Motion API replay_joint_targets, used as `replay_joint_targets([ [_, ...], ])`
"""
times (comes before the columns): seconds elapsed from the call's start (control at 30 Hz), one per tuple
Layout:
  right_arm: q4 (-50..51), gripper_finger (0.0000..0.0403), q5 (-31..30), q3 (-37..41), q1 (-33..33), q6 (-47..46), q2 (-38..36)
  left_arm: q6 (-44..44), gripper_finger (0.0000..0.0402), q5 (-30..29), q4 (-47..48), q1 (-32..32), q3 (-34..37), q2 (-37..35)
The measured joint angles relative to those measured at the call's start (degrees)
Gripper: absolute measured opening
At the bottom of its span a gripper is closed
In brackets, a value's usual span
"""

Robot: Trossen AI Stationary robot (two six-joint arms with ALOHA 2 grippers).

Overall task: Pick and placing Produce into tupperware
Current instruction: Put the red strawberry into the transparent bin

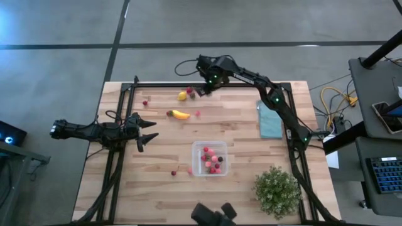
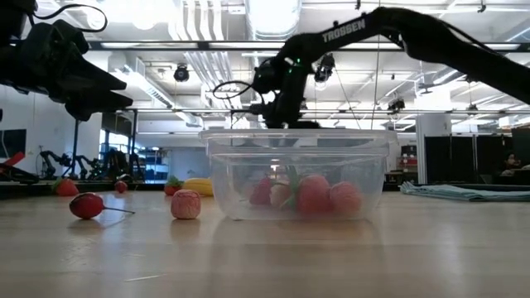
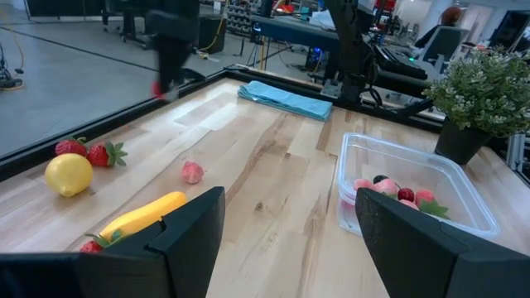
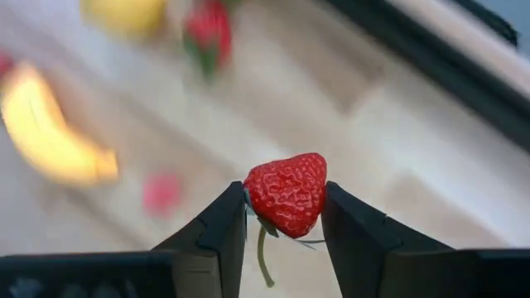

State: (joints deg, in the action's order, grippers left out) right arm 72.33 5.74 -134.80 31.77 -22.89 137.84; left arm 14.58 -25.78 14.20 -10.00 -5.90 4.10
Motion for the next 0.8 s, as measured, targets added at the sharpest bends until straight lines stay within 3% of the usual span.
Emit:
replay_joint_targets([
  [0.2,12.1,0.0130,-0.4,0.0,-4.3,3.4,-1.4,0.0,0.0258,0.0,0.0,0.0,0.0,0.0],
  [0.4,15.1,0.0130,7.5,0.0,-11.5,3.2,-1.5,0.0,0.0258,0.0,0.0,0.0,0.0,0.0],
  [0.8,17.7,0.0130,13.8,0.0,-28.4,4.0,-3.2,0.0,0.0258,0.0,0.0,0.0,0.0,0.0],
])
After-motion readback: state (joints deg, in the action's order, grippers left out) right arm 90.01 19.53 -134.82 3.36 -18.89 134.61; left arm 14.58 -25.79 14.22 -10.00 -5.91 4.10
